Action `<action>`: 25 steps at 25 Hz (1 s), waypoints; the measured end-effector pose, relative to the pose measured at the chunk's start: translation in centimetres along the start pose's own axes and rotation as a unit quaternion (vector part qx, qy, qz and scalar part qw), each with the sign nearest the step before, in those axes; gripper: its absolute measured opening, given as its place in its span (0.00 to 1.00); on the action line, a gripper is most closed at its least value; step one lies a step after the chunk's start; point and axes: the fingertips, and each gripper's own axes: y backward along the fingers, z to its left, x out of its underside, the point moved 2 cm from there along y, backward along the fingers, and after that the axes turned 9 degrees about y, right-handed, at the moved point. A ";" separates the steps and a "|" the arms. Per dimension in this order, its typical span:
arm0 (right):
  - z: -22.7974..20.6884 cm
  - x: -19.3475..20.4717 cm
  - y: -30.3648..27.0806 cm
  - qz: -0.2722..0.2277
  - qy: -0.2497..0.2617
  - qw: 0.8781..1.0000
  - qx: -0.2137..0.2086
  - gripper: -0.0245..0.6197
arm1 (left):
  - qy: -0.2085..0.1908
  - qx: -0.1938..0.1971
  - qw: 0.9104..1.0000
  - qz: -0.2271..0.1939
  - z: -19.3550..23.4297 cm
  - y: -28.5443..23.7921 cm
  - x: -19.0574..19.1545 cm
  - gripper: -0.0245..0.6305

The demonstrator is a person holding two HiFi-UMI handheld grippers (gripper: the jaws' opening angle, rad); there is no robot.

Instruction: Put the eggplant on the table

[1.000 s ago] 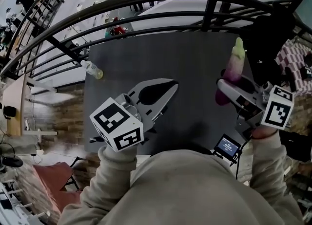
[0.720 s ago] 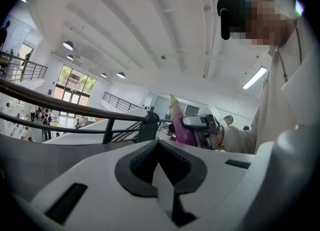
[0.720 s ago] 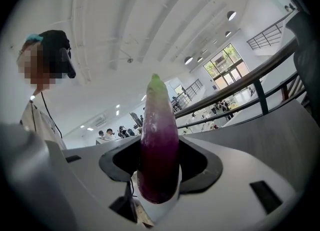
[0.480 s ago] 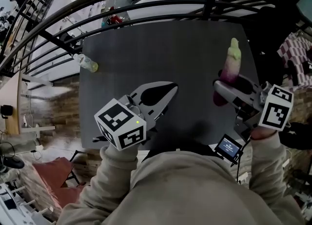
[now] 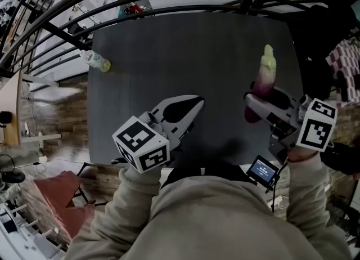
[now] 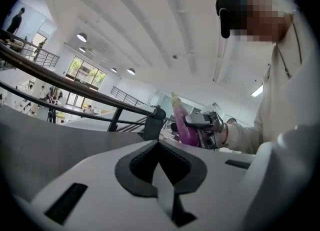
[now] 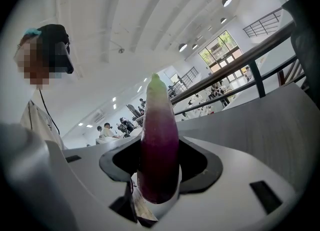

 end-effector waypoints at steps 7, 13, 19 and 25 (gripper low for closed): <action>-0.8 1.3 -0.2 0.016 -0.010 1.000 -0.003 0.39 | 0.016 -0.006 1.000 0.005 0.5 -0.2 1.3 0.04; -1.7 2.6 0.0 0.029 -0.019 0.999 -0.002 0.39 | 0.019 -0.003 1.000 0.009 0.4 -1.1 2.2 0.04; -2.9 5.4 0.4 0.050 -0.033 0.998 0.002 0.39 | 0.030 -0.001 1.000 0.005 0.6 -2.1 3.6 0.04; -4.7 9.1 -0.4 0.093 -0.040 0.995 0.015 0.39 | 0.047 -0.001 0.999 0.017 1.4 -2.4 6.0 0.04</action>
